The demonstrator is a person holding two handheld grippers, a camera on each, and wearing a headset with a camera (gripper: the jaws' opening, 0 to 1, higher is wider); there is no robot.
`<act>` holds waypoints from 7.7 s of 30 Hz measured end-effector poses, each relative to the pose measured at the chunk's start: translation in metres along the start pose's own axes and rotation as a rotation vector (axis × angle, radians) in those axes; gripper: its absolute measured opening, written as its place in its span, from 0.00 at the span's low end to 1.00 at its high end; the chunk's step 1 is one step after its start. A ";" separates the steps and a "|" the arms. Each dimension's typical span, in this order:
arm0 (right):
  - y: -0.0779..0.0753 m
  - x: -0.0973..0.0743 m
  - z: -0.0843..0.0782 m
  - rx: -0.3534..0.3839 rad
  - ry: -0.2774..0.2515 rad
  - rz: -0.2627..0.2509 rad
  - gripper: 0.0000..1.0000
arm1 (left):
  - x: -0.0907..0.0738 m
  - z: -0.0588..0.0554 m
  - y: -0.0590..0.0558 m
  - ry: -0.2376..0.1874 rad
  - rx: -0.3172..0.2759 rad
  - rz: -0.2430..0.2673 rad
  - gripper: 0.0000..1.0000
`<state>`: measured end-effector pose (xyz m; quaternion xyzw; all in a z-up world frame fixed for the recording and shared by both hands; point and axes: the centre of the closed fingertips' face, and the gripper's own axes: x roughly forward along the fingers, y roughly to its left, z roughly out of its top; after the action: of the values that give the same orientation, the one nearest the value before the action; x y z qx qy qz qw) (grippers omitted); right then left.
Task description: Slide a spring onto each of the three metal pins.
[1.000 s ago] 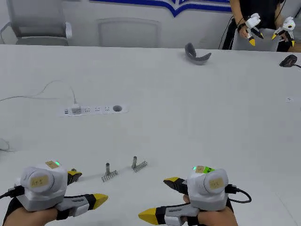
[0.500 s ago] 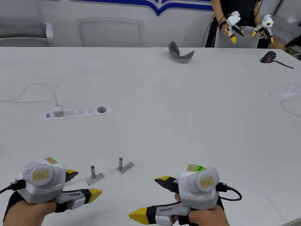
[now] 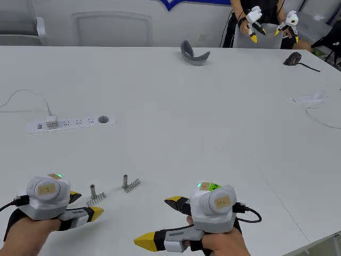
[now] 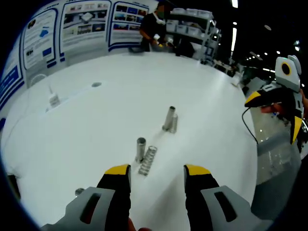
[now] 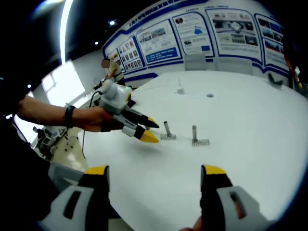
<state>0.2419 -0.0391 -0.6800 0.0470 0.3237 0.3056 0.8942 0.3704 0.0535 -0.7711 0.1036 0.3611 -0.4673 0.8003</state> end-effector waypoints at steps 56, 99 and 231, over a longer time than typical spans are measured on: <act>0.015 0.008 -0.012 -0.014 0.038 0.042 0.78 | -0.005 -0.040 -0.007 0.068 0.018 0.061 0.11; 0.030 0.024 -0.013 -0.036 0.066 0.106 0.78 | -0.025 -0.070 -0.001 0.077 -0.013 0.123 0.17; 0.066 0.060 0.037 0.171 -0.012 0.378 0.12 | -0.091 0.010 -0.111 -0.083 0.254 -0.086 0.10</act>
<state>0.2665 0.0529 -0.6655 0.1846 0.3283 0.4392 0.8156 0.2567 0.0499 -0.6835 0.1692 0.2695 -0.5470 0.7743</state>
